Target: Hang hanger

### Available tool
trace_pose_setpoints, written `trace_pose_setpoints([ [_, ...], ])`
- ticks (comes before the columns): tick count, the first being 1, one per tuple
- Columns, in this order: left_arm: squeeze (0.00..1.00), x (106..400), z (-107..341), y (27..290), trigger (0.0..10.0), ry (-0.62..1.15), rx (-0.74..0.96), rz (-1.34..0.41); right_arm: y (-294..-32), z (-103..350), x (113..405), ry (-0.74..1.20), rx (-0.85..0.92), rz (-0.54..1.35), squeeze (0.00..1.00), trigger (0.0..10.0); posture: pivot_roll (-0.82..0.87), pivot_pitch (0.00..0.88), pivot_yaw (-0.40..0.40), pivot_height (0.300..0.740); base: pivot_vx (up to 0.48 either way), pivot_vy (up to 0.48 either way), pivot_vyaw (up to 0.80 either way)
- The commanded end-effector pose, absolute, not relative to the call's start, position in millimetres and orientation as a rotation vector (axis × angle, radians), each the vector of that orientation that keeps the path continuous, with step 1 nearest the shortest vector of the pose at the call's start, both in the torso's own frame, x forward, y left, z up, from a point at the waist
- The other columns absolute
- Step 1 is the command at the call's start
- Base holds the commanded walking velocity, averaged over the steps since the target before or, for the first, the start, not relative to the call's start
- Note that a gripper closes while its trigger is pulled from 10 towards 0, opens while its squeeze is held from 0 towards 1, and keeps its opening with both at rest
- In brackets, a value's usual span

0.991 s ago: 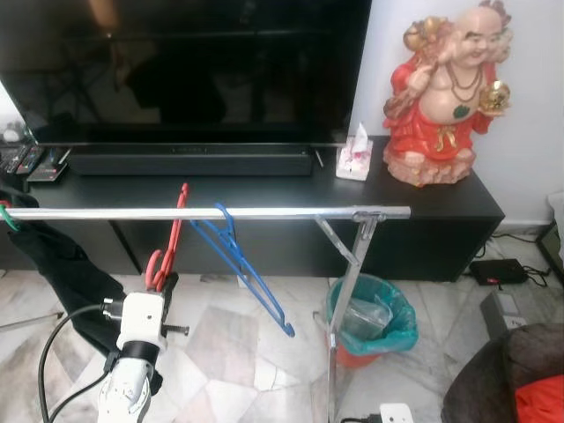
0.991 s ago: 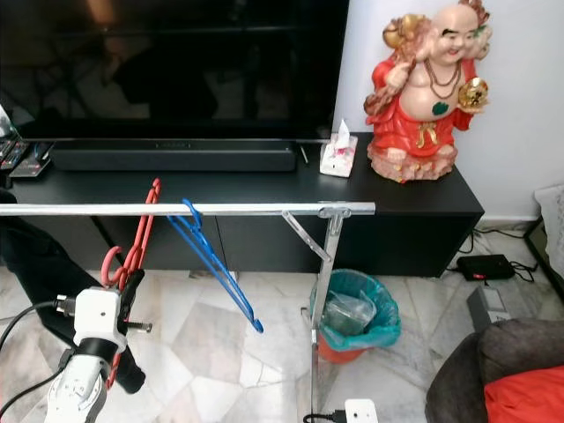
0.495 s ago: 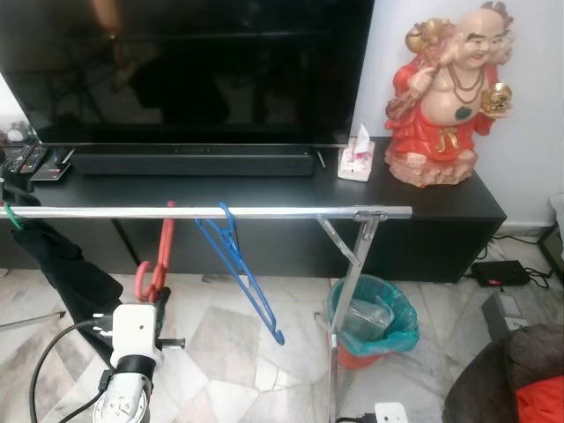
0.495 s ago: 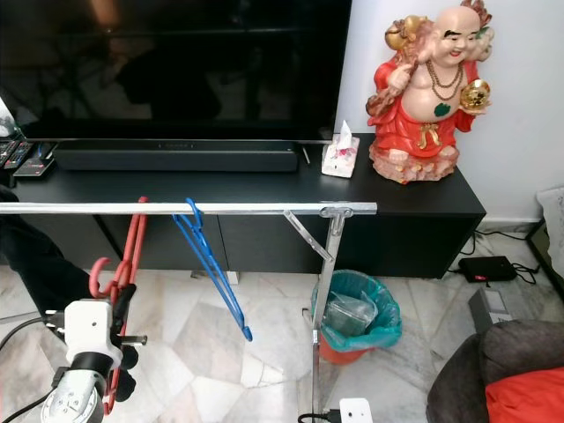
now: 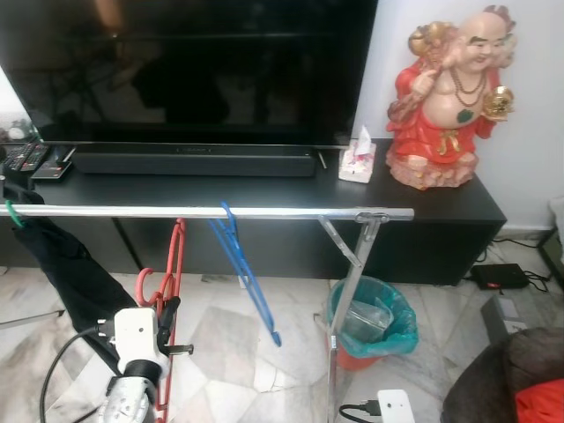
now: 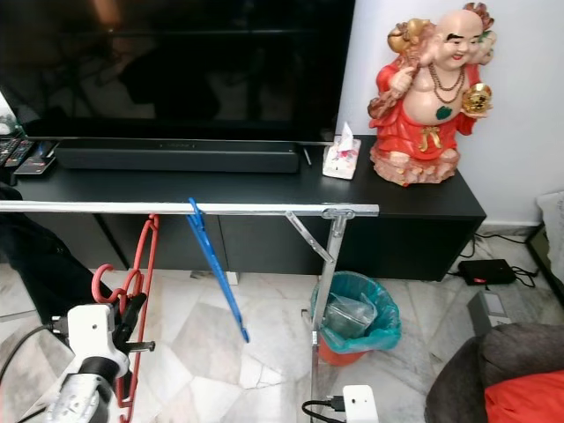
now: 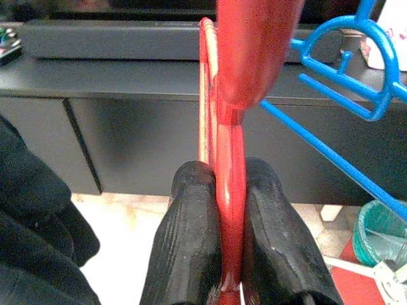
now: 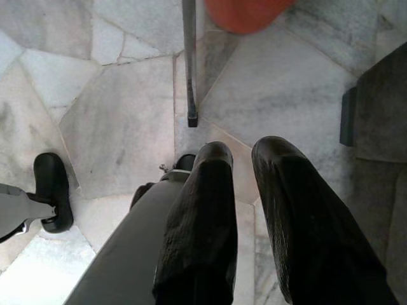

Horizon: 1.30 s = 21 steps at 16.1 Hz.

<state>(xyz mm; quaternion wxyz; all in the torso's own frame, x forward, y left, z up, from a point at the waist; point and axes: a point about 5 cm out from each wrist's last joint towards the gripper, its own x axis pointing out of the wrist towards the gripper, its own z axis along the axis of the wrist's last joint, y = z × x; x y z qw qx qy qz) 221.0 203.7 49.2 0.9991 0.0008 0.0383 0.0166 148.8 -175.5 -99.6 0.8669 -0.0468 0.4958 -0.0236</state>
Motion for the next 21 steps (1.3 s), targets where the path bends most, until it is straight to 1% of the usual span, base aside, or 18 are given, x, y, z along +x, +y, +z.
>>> trace_pose_setpoints([
  [1, 0.00, 220.7, 49.5, 205.9, 10.0, 0.089, 0.016, 0.004, -175.4, -100.2, 147.5, 1.046, -0.090, -0.052, 0.00, 10.0, -0.02, 0.000, -0.021, 0.740, 0.000, 0.000, 0.00],
  [6, 0.00, 219.9, 46.6, 228.7, 10.0, 0.113, 0.070, 0.026, -175.9, -101.2, 144.7, 1.052, -0.082, -0.062, 0.00, 10.0, -0.02, 0.000, -0.017, 0.740, 0.000, 0.000, 0.00],
  [9, 0.00, 220.5, 45.4, 230.7, 10.0, 0.113, 0.078, 0.029, -177.0, -100.2, 147.2, 1.047, -0.081, -0.062, 0.00, 10.0, -0.01, 0.000, -0.015, 0.740, 0.000, 0.000, 0.00],
  [14, 0.00, 221.2, 41.3, 230.3, 10.0, 0.118, 0.080, 0.025, -177.3, -100.4, 146.9, 1.052, -0.083, -0.056, 0.00, 10.0, -0.01, 0.000, -0.013, 0.740, 0.244, 0.000, 0.00],
  [16, 0.00, 221.3, 40.4, 229.6, 10.0, 0.117, 0.080, 0.024, -171.4, -101.8, 143.9, 1.052, -0.084, -0.048, 0.00, 10.0, -0.01, 0.000, -0.014, 0.740, 0.247, 0.000, 0.00],
  [18, 0.00, 220.9, 40.2, 227.5, 10.0, 0.112, 0.078, 0.022, -169.7, -99.2, 152.1, 1.045, -0.084, -0.047, 0.00, 10.0, -0.01, 0.000, -0.017, 0.740, 0.266, 0.000, 0.00],
  [21, 0.00, 220.7, 40.4, 227.0, 10.0, 0.108, 0.079, 0.021, -178.3, -95.6, 161.3, 1.053, -0.087, -0.053, 0.00, 10.0, -0.01, 0.000, -0.017, 0.740, 0.266, 0.000, 0.00],
])
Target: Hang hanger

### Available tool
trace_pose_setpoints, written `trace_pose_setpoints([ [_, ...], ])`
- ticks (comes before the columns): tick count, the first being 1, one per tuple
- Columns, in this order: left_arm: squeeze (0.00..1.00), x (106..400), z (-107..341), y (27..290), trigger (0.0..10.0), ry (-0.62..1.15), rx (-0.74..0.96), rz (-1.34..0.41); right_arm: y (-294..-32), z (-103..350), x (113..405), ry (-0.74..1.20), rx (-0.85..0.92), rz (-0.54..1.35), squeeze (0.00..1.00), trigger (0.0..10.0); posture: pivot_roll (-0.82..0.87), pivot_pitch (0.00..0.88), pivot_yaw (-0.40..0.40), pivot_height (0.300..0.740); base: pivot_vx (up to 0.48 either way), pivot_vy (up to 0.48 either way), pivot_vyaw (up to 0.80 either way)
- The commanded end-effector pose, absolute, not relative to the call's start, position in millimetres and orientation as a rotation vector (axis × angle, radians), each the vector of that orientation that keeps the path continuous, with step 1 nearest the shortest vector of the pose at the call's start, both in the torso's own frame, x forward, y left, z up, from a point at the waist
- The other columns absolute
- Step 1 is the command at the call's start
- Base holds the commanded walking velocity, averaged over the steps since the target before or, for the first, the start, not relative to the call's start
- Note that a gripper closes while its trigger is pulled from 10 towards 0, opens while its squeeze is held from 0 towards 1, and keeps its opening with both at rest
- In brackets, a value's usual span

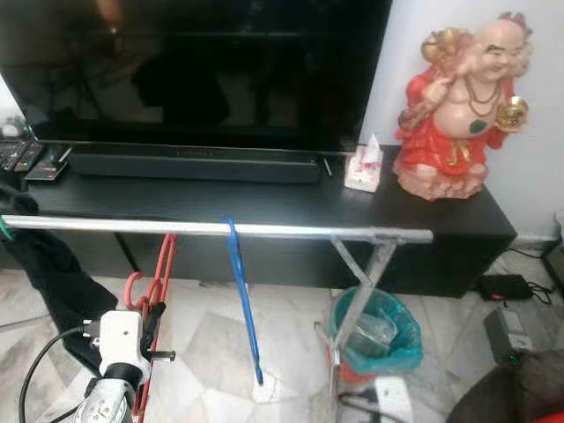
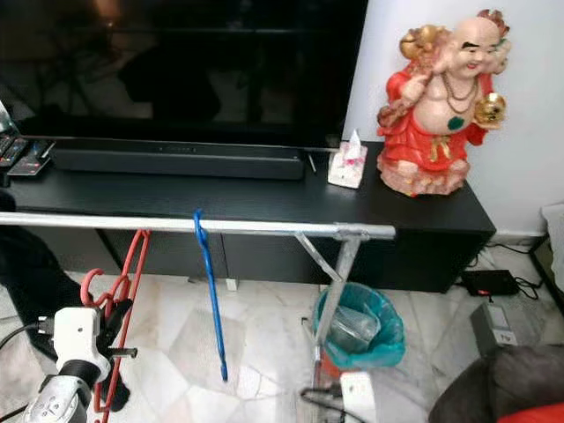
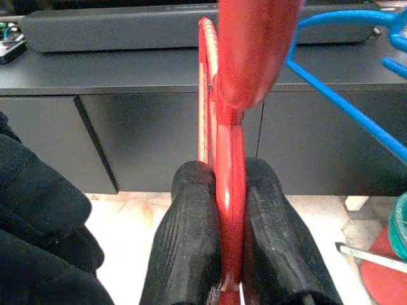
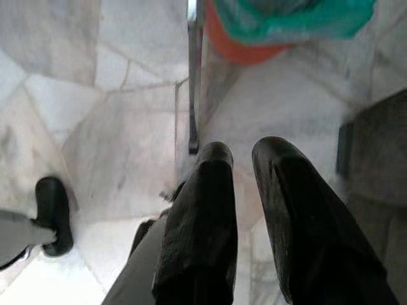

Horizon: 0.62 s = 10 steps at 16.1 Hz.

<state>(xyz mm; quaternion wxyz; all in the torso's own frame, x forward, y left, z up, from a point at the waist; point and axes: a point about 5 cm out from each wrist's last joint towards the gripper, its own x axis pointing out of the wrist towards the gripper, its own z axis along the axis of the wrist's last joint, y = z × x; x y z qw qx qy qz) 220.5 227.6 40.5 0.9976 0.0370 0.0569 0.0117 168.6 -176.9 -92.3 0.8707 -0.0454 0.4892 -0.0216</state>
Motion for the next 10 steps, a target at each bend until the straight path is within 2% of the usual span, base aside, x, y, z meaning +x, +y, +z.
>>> trace_pose_setpoints([
  [1, 0.00, 220.3, 40.5, 227.0, 10.0, 0.107, 0.079, 0.020, -181.0, -95.4, 161.3, 1.058, -0.089, -0.055, 0.00, 10.0, -0.01, 0.000, -0.017, 0.740, 0.277, 0.000, 0.00],
  [10, 0.00, 211.4, 46.8, 217.6, 10.0, 0.072, 0.081, -0.003, -196.3, -99.1, 145.5, 1.075, -0.097, -0.064, 0.00, 10.0, -0.01, 0.000, -0.017, 0.740, 0.287, 0.000, 0.00],
])
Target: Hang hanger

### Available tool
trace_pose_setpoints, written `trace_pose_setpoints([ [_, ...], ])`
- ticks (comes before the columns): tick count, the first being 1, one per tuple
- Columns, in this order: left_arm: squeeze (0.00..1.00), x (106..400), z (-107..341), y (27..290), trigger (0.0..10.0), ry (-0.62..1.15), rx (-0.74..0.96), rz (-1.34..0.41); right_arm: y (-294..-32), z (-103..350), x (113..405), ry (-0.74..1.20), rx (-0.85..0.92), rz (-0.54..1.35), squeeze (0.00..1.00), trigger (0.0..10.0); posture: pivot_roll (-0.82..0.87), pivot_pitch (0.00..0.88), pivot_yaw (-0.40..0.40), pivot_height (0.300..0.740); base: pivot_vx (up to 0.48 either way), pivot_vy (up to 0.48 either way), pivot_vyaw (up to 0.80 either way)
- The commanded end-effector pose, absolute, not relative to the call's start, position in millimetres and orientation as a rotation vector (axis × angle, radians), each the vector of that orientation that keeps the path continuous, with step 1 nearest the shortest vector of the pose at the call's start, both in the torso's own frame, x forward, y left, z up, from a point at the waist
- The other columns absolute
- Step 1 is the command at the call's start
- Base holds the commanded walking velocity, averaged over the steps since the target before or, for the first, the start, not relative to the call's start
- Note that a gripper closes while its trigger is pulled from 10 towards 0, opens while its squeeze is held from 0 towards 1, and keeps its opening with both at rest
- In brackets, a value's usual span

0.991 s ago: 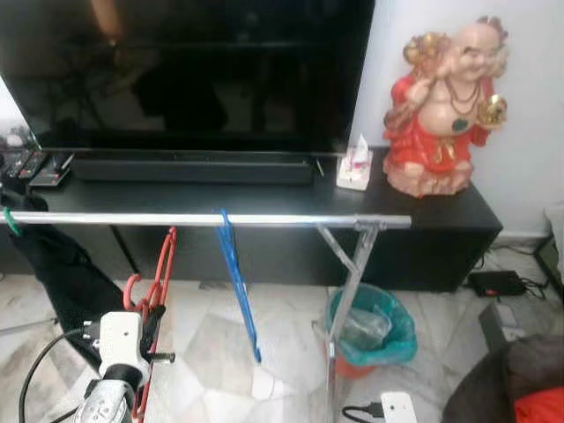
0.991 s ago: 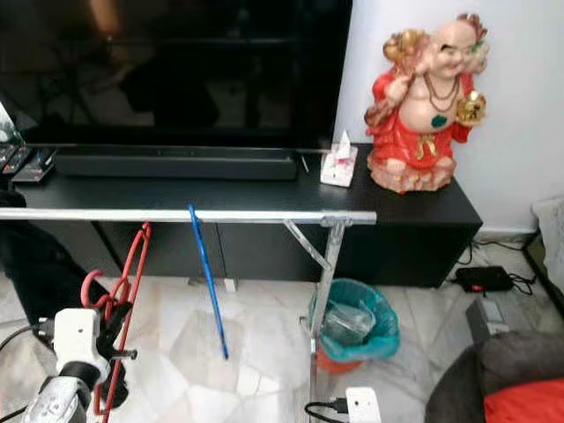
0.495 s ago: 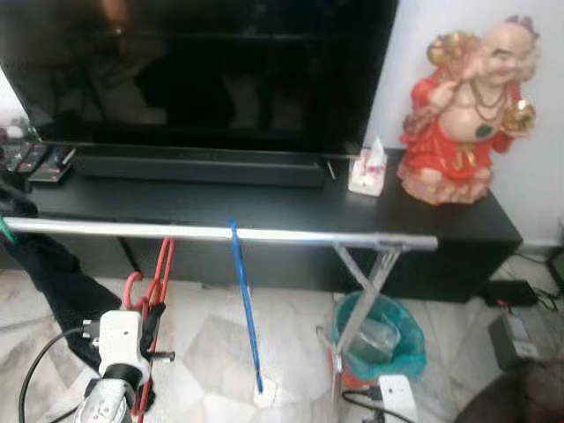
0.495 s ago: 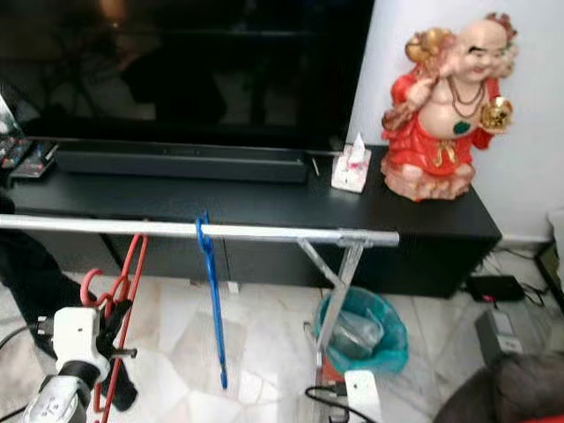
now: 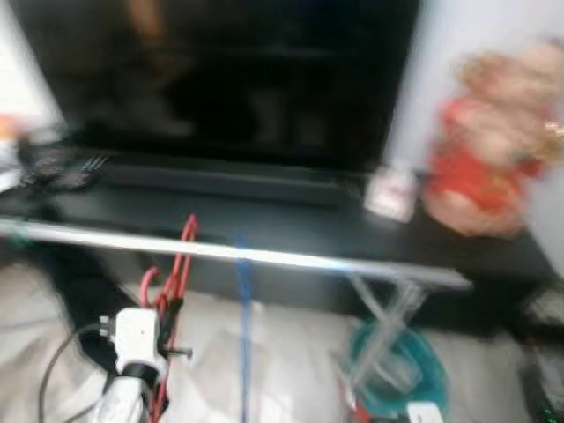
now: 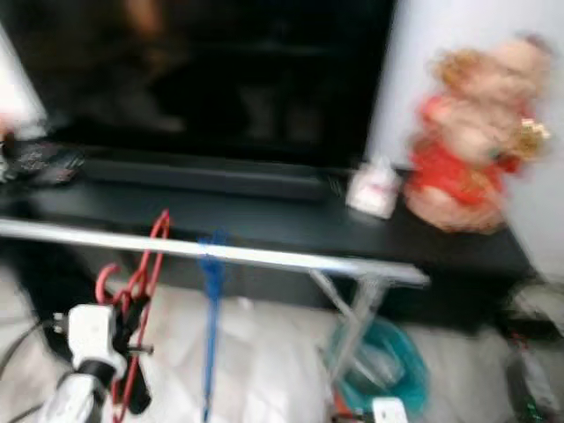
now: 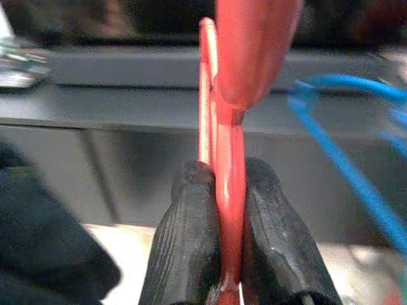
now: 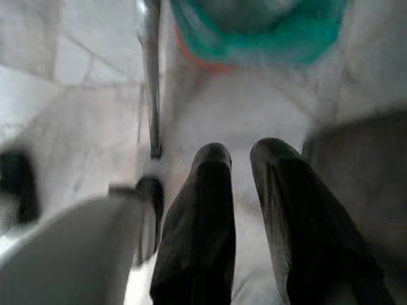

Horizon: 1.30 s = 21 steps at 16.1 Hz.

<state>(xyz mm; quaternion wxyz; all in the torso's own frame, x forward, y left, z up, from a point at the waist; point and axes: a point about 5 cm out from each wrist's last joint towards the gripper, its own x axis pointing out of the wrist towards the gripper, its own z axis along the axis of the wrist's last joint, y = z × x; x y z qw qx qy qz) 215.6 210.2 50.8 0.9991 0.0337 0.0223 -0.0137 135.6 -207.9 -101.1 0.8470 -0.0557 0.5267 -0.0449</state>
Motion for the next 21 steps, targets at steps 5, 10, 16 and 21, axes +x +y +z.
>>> trace_pose_setpoints([
  [5, 0.00, 201.7, 55.4, 206.7, 10.0, 0.042, 0.111, -0.046, -183.9, -100.3, 145.7, 1.062, -0.096, -0.047, 0.00, 10.0, 0.00, 0.000, -0.018, 0.740, 0.306, 0.000, 0.00],
  [10, 0.00, 210.6, 67.3, 203.1, 10.0, -0.005, 0.129, -0.049, -178.8, -100.0, 149.5, 1.077, -0.094, -0.044, 0.00, 10.0, -0.01, 0.000, -0.016, 0.740, 0.000, 0.000, 0.00],
  [16, 0.00, 222.4, 71.2, 209.4, 10.0, -0.017, 0.105, 0.033, -191.5, -100.5, 142.6, 1.070, -0.100, -0.050, 0.00, 10.0, 0.00, 0.000, -0.016, 0.740, 0.000, 0.000, 0.00],
  [21, 0.00, 244.6, 74.2, 218.7, 10.0, -0.002, 0.103, 0.104, -168.1, -102.2, 143.4, 1.054, -0.095, -0.023, 0.00, 10.0, 0.00, 0.001, -0.018, 0.740, 0.000, 0.000, 0.00],
])
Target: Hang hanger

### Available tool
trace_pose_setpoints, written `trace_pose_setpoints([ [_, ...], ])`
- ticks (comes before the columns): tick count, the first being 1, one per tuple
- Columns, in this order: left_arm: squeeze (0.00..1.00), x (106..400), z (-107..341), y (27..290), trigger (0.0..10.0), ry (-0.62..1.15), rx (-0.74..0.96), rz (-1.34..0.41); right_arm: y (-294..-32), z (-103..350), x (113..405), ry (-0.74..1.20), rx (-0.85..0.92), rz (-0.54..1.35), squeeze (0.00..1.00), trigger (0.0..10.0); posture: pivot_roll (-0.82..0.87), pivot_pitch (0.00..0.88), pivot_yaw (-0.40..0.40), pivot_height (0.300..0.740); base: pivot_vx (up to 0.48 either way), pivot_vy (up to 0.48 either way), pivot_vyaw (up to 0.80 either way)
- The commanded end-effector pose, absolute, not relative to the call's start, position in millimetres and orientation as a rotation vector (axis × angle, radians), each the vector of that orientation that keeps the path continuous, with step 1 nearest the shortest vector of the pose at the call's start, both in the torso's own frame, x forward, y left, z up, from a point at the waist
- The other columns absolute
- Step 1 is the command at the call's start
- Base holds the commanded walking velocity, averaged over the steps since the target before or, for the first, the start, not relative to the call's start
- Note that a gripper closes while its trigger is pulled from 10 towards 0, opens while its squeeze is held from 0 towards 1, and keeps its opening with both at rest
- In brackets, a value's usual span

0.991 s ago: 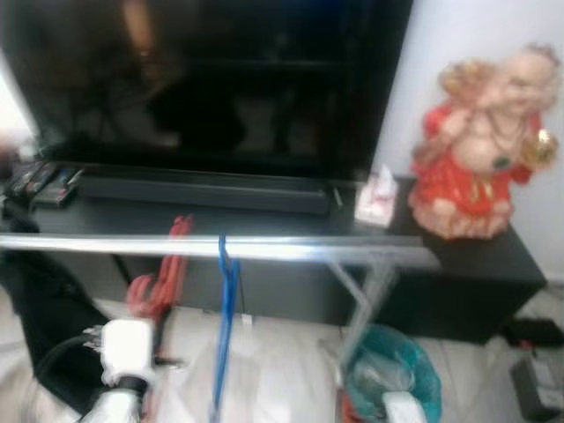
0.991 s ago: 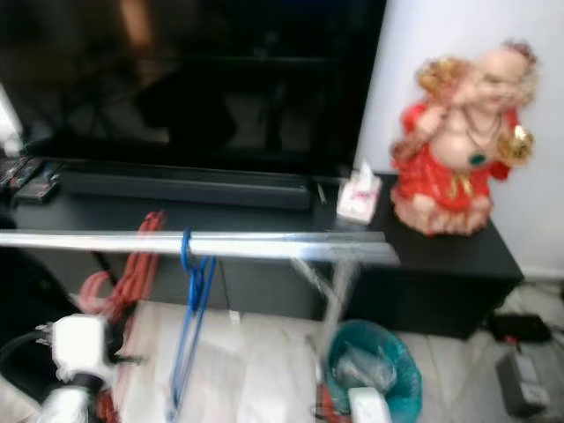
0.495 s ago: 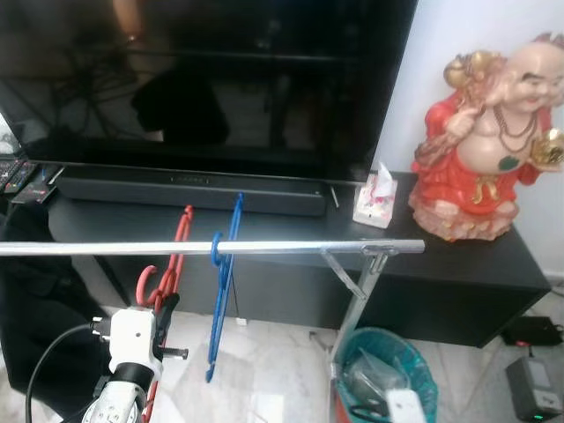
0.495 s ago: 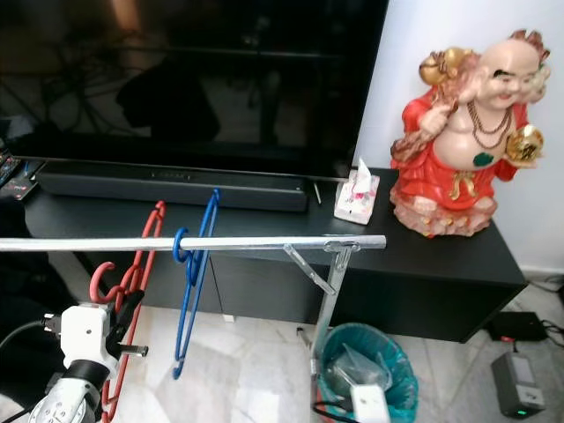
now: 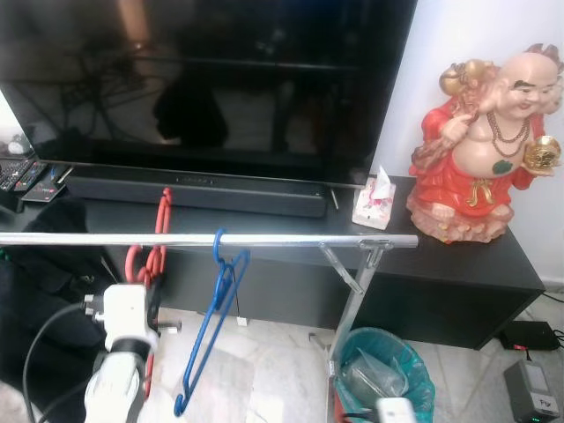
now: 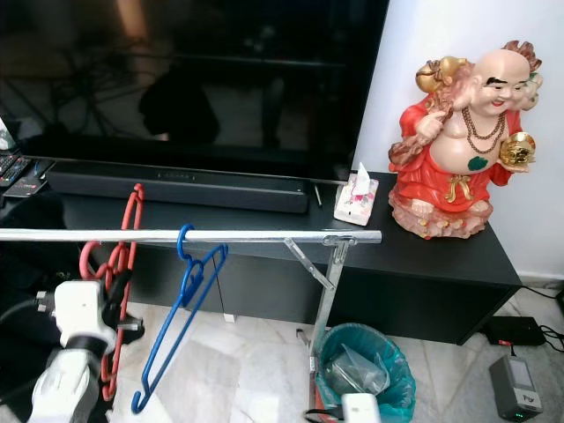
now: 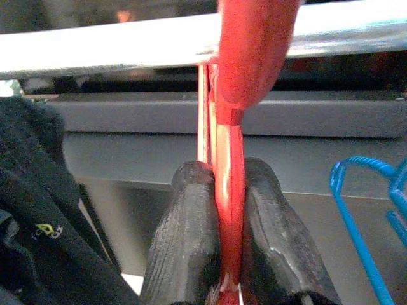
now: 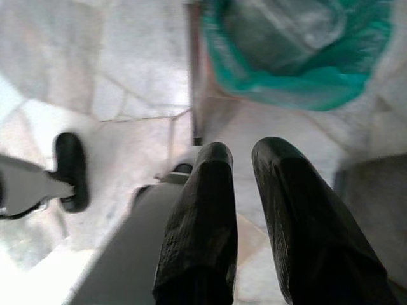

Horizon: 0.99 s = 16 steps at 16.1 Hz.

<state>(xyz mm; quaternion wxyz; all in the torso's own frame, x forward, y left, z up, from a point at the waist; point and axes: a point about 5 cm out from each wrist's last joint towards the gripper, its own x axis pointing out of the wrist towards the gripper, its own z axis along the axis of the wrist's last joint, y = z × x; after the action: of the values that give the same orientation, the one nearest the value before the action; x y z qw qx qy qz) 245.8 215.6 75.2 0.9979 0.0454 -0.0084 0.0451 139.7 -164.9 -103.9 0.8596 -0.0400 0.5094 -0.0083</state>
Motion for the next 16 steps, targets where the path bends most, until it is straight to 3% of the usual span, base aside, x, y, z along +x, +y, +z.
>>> trace_pose_setpoints([
  [1, 0.00, 250.2, 74.1, 219.9, 10.0, 0.006, 0.090, 0.110, -162.9, -101.8, 145.7, 1.052, -0.094, -0.018, 0.00, 10.0, 0.00, 0.001, -0.018, 0.740, 0.000, 0.000, 0.00],
  [8, 0.00, 292.9, 76.5, 227.2, 10.0, 0.111, 0.084, 0.095, -183.9, -100.4, 146.7, 1.078, -0.099, -0.039, 0.00, 10.0, -0.02, 0.001, -0.014, 0.740, 0.000, 0.000, 0.00],
  [11, 0.00, 284.8, 64.0, 222.2, 10.0, 0.215, 0.121, -0.012, -188.2, -100.5, 144.8, 1.078, -0.096, -0.045, 0.00, 10.0, -0.01, 0.005, -0.012, 0.740, 0.000, 0.000, 0.00],
  [16, 0.00, 241.5, 45.9, 225.4, 10.0, 0.365, 0.145, -0.107, -176.5, -100.5, 148.2, 1.073, -0.088, -0.028, 0.00, 10.0, 0.00, 0.007, -0.004, 0.740, 0.000, 0.000, 0.00],
])
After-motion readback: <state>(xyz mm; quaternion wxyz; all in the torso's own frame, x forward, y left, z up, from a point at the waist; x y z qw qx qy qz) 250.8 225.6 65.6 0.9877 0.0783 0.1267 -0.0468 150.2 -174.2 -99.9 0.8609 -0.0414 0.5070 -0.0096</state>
